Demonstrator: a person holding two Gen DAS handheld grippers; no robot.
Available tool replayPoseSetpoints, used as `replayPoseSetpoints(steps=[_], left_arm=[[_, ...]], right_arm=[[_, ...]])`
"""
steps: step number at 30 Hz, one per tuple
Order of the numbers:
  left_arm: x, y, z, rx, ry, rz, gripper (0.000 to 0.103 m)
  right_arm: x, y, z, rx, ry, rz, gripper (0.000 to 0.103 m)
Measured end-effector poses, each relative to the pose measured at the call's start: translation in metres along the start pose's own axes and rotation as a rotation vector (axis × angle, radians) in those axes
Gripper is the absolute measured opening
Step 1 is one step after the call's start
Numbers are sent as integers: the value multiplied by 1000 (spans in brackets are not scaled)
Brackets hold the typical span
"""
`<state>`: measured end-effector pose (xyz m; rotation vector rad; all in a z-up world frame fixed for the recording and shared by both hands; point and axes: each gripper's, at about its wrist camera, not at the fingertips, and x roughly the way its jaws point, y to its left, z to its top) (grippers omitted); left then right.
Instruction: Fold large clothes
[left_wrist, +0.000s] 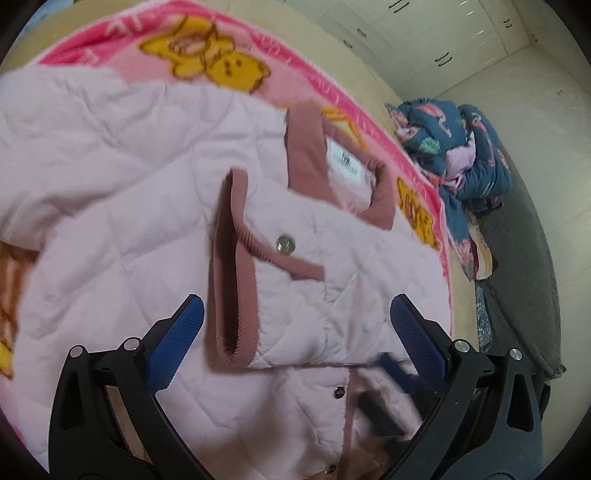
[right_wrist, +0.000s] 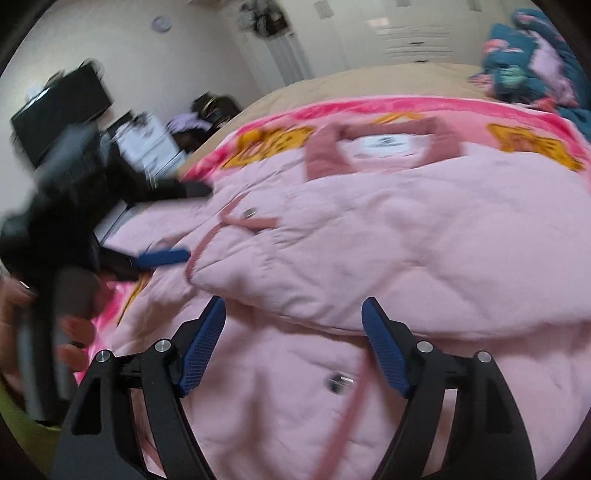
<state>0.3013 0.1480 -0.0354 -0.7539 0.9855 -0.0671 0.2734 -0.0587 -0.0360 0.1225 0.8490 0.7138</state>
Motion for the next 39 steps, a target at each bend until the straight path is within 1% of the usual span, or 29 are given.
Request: replayPoseSetpoints(steps=[3,6,8,9,10,11,12,13,15,17,19,21,22,23,24,26,27,29,33,35,37,39], left_arm=[[18,8,-6,-14,30,-24,95],[25,12,-12,-11,21,-48,93],[28,12,-14,2,15,-65,80],[29,12,-16,11,17,-64,65],[31,11,-17,26,21,-42,49],[31,10,-18,40,21,-36,40],[30,9,-19,58,16,-49,30],[29,8,-19,68,12,-54,22],[24,4,-19,105,-1,-61,17],[15,-4,-16,121,-24,-72,15],[-4,-19,-9,140,-68,-124,14],[-33,-40,-1,200,-141,-157,13],[-43,-49,2,229,-170,-159,13],[-53,-55,3,260,-198,-156,13],[-64,-63,5,308,-231,-132,13],[-71,-67,4,371,-257,-78,14],[-71,-65,4,384,-256,-62,14],[-65,-54,4,369,-237,-51,14],[-36,-22,2,334,-187,34,14],[-22,-8,2,308,-159,72,14],[-14,10,1,270,-142,95,17],[-7,19,0,255,-127,115,18]], right_arm=[[-27,-24,-5,76,-40,-52,75],[-57,-49,-15,153,-82,-99,75],[-78,-67,-24,193,-106,-129,75],[-83,-73,-27,204,-111,-140,75],[-92,-81,-32,220,-118,-163,75],[-98,-86,-35,229,-121,-180,75],[-105,-93,-39,244,-124,-199,75],[-112,-99,-43,261,-130,-210,75],[-121,-108,-48,286,-142,-222,75],[-128,-117,-49,301,-154,-236,75],[-134,-121,-50,305,-165,-257,75],[-137,-124,-48,306,-176,-264,75],[-138,-124,-46,305,-181,-268,75],[-137,-124,-45,303,-185,-273,75],[-137,-123,-45,298,-188,-279,75],[-136,-122,-45,295,-186,-285,75],[-135,-121,-45,294,-185,-290,75],[-132,-120,-43,289,-180,-304,75],[-125,-114,-34,253,-172,-336,75],[-118,-111,-22,226,-160,-347,75],[-112,-108,-6,193,-157,-357,75],[-102,-105,9,152,-153,-368,76]])
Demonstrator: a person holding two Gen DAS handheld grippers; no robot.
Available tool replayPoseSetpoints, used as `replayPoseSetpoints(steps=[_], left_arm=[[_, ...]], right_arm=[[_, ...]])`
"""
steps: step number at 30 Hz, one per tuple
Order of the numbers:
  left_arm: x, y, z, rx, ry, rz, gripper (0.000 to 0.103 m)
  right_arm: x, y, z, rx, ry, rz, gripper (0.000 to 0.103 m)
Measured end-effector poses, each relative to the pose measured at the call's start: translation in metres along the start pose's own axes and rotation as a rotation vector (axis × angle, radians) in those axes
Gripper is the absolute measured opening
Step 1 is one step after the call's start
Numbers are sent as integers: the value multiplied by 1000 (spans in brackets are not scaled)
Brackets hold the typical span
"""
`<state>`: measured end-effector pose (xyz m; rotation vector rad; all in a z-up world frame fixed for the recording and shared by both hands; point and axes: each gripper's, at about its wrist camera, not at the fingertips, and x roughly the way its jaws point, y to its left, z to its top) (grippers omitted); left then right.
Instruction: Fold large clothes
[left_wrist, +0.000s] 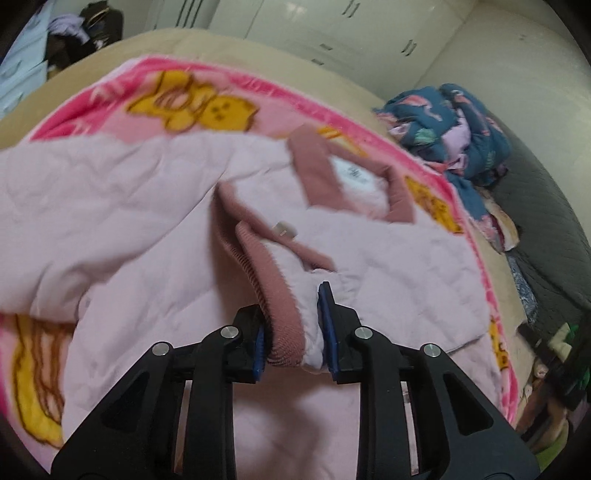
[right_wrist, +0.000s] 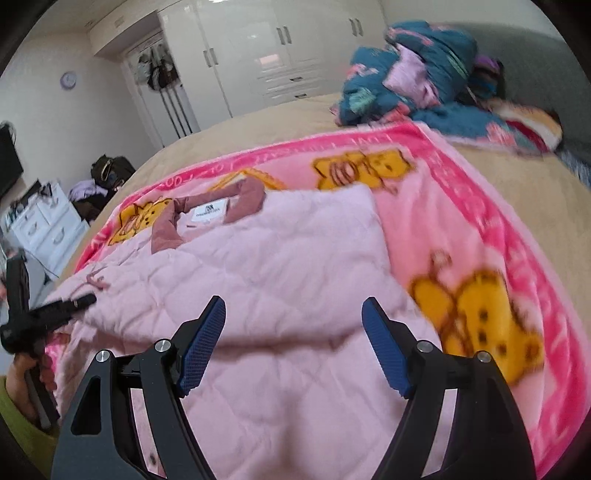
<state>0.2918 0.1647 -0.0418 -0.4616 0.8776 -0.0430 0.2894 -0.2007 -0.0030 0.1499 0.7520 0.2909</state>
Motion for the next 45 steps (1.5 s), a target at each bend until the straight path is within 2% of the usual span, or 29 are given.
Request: replayPoseSetpoints(steps=[8,13,15,20,24,26,27,29,30,32,34,36,38,39,43,45], left_arm=[[13,15,-12,-25,39,17,19],[12,15,-13,-23,40,19,20],[13,15,-13,-22,47,16,22],[14,13,-13,-12,52,24,24],[10,13,-14,-17,47,20,25],[7,12,-14,-17,49,21,25],[6,11,-14,-17,48,21,25],[3,10,-13,-12,51,29,29],[0,10,-13,-11,52,33,34],[-5,9,-12,-11,49,34,48],[-12,7,-12,-3,40,49,66],[-19,6,-10,4,29,57,72],[-25,6,-10,7,22,66,84],[-29,6,-10,8,21,73,94],[-41,11,-10,-6,19,52,94],[-47,12,-11,-2,8,76,94]], right_arm=[[59,26,24,-69,97,2,76],[102,14,20,-62,205,-78,76],[117,1,12,-23,246,-78,76],[121,-1,5,-21,230,-79,76],[97,7,5,14,174,15,79],[85,12,5,8,149,27,80],[78,15,4,8,140,37,86],[67,19,4,18,120,46,96],[61,21,3,22,107,51,98],[51,26,1,24,88,61,99],[43,29,0,20,79,60,99],[35,34,-1,12,69,60,99],[30,37,-2,9,63,62,99],[27,39,-3,10,59,64,99],[18,49,-4,14,53,74,99],[15,55,-4,9,50,77,99]])
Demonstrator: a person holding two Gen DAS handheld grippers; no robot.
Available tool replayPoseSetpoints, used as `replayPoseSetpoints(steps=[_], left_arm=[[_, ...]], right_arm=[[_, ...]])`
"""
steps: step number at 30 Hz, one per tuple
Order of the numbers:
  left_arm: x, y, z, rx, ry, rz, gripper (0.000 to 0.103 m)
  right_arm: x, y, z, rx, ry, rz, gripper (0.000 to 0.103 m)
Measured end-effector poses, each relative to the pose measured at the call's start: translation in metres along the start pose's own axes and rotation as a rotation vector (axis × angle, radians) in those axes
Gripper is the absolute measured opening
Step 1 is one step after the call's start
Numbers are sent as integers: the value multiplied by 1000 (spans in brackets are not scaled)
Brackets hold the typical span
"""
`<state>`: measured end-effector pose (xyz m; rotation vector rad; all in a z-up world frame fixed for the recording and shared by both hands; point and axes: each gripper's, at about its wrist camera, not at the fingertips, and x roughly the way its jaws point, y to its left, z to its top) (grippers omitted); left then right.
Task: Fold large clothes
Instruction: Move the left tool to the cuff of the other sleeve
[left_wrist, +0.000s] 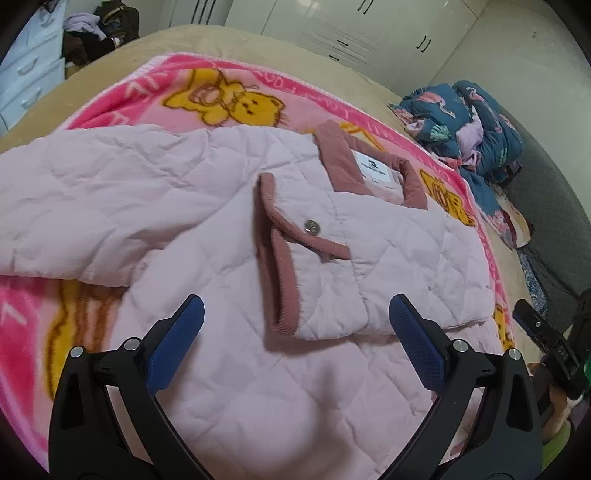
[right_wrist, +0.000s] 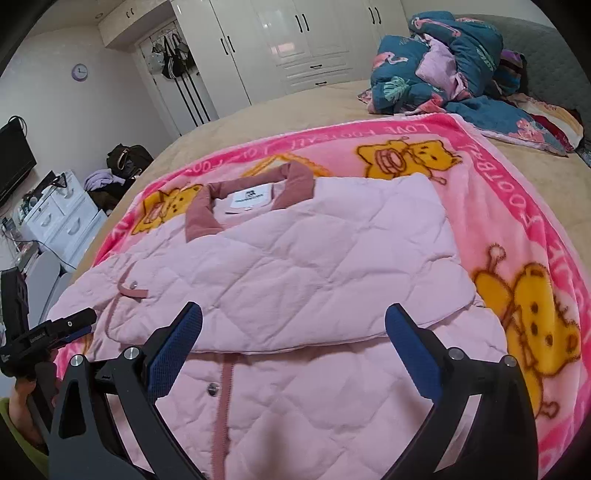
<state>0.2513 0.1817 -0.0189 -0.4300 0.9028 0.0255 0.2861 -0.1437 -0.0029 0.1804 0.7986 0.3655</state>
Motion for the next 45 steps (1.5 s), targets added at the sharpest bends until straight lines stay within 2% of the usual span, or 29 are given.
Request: replayPoseSetpoints(steps=[7,13,18,33,45], left_arm=[[-18,20,-1,-29,-28,48,94],[-38,47,-1,-36,-80,149,94],[-53,74,-1,-74,-110,189,94],[-86,145,-4,-194,-186,279,94],[-96,187,-7,-275,-205,324,94]], right_arm=[[-6,40,3,-25,-13,47,99],[-4,86,8,-89,-13,94,99],[1,121,10,-132,-8,127,99],[22,211,4,-252,28,203,99],[43,275,-7,-360,78,267,99]])
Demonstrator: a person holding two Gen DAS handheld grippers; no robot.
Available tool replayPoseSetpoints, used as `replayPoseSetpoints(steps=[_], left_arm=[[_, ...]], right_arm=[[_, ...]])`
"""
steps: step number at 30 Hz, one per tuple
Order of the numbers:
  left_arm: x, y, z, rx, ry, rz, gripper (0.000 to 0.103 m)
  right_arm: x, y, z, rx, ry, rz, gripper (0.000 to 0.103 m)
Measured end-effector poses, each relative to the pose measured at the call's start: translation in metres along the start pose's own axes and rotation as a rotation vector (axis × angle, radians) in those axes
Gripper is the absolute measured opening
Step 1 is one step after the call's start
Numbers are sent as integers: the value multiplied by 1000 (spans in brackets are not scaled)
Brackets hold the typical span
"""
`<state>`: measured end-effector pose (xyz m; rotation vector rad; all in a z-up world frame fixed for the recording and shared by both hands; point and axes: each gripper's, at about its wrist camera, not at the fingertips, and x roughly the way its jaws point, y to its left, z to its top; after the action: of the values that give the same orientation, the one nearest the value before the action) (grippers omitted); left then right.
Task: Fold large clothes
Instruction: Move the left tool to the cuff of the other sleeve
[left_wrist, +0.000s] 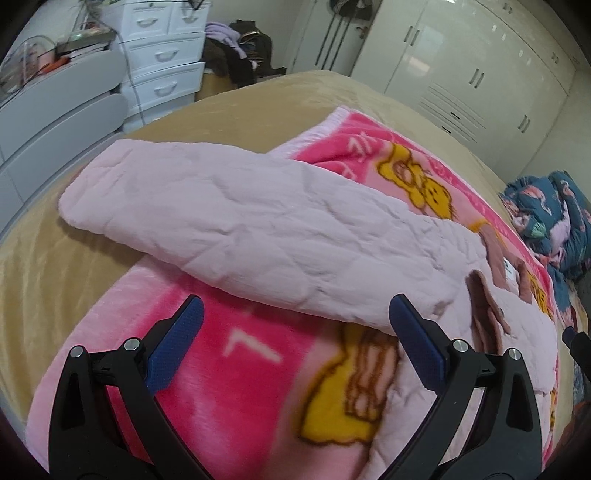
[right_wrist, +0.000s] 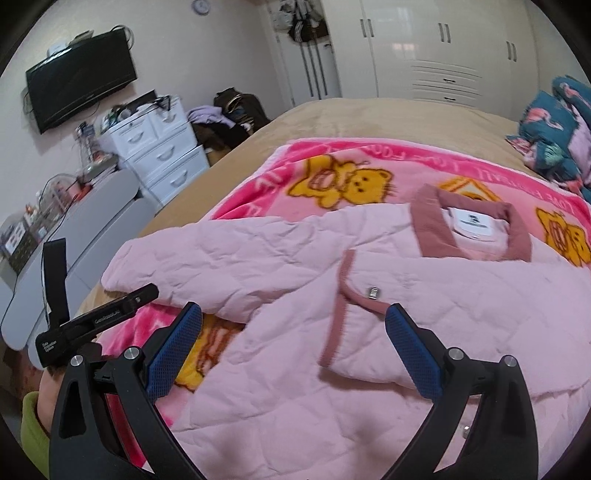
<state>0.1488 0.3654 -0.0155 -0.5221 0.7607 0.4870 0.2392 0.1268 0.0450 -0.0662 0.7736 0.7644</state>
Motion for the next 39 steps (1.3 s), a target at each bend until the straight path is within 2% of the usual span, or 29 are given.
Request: replayPoseSetpoints(steps=[17,25,28,30,38,39], left_arm=[[16,62,17,-170,19,46,94],[46,103,26,-325,37,102,94],[59,125,26,-429,52,59,94],[61,137,30,-475,28,28,94],[65,173,45,-556,-47,-14,94],[64,176,45,-561,-60,-21,87]], right_arm=[[55,62,8,-113,70,80,99],[67,68,0,-124,97,87,99],[67,62,-3,-103,104,84,99],[67,57,-3,-94,101,80,99],[59,39,-4,-45,80,71,99],[59,37,-5,-38,78,69,99]])
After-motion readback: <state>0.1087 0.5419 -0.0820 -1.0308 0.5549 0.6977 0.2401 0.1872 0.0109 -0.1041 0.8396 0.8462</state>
